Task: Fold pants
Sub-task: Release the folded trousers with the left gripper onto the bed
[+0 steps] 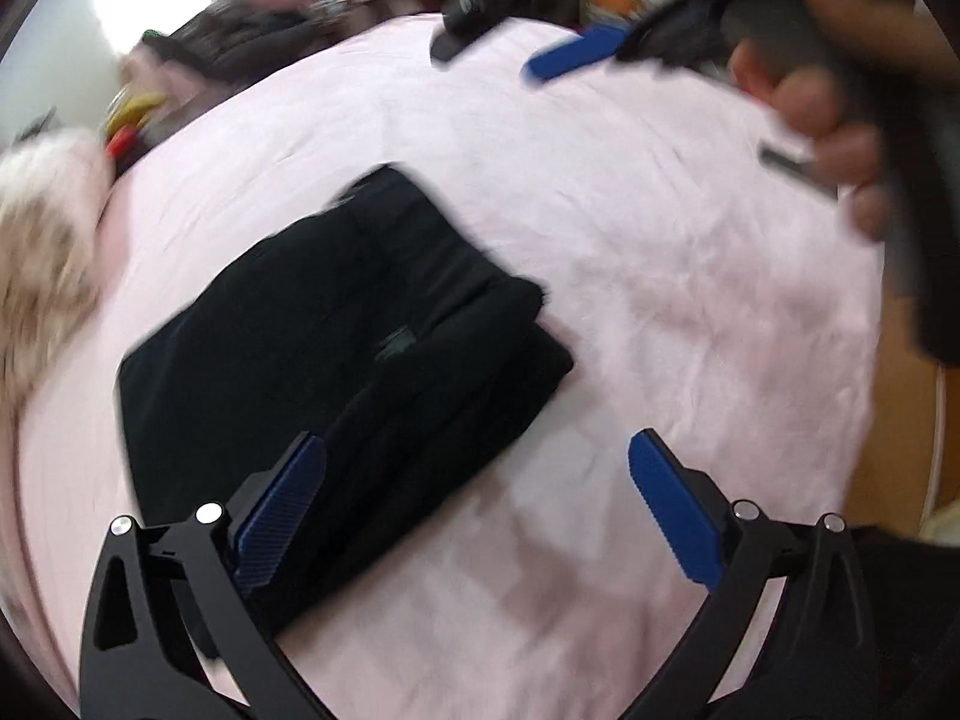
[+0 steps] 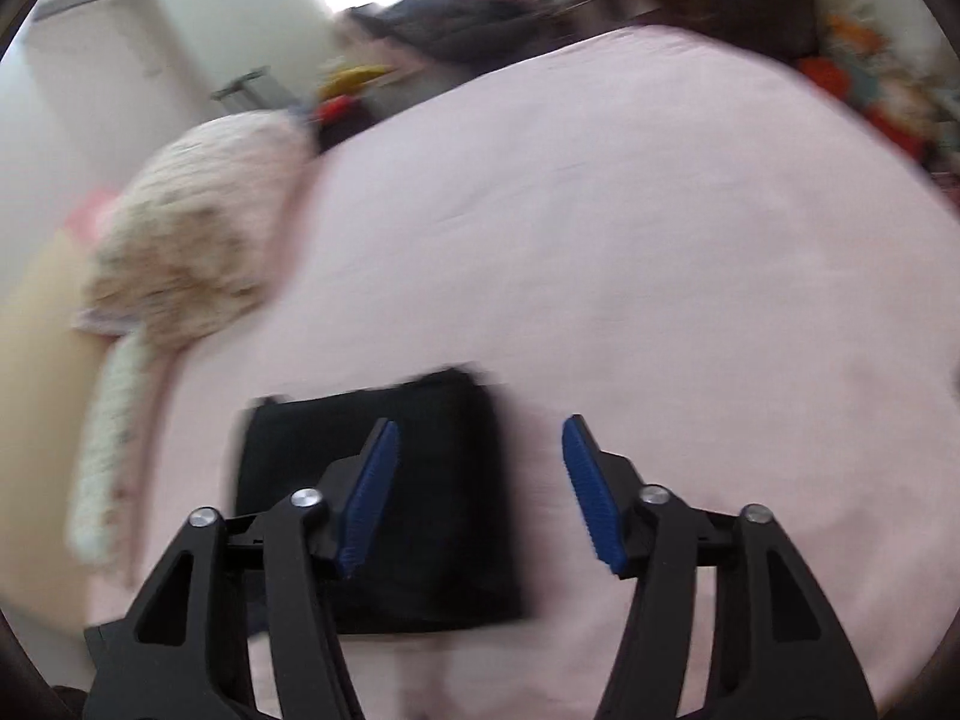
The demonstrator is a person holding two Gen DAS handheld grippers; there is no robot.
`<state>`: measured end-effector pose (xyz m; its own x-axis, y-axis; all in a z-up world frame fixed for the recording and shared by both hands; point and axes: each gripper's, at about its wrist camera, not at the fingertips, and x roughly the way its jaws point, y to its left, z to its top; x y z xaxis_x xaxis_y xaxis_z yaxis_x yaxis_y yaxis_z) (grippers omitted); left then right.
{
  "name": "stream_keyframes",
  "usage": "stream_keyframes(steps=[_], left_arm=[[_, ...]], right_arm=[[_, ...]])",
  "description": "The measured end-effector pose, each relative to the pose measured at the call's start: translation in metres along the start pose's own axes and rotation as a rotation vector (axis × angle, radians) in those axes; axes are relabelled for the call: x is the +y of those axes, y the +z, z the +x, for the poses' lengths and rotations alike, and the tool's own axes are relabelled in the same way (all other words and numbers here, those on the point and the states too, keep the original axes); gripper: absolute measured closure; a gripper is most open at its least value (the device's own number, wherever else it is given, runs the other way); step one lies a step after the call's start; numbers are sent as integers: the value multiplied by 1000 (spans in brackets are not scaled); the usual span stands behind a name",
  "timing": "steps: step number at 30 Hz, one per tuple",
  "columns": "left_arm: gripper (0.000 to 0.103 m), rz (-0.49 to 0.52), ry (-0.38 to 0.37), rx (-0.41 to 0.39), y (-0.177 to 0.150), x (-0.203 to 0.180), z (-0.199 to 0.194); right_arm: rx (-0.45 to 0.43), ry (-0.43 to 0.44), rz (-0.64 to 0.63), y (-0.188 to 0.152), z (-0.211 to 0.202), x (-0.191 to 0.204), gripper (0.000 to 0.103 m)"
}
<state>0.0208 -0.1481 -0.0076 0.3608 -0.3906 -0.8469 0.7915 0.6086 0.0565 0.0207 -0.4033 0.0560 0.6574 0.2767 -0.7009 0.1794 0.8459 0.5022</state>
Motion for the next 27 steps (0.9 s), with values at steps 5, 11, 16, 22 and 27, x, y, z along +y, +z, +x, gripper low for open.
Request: stream_keyframes(steps=[5, 11, 16, 22, 27], left_arm=[[2, -348, 70, 35, -27, 84, -25], [2, -599, 128, 96, -62, 158, -34], [2, -653, 132, 91, -86, 172, -60], [2, -773, 24, 48, -100, 169, -73], [2, -839, 33, -2, -96, 158, -81]], right_arm=[[127, 75, -100, -31, 52, 42, 66], [315, -26, -287, -87, 102, 66, 78], [307, -92, -297, -110, 75, 58, 87], [227, -35, -362, -98, 74, 92, 86], [302, -87, -379, -114, 89, 68, 81]])
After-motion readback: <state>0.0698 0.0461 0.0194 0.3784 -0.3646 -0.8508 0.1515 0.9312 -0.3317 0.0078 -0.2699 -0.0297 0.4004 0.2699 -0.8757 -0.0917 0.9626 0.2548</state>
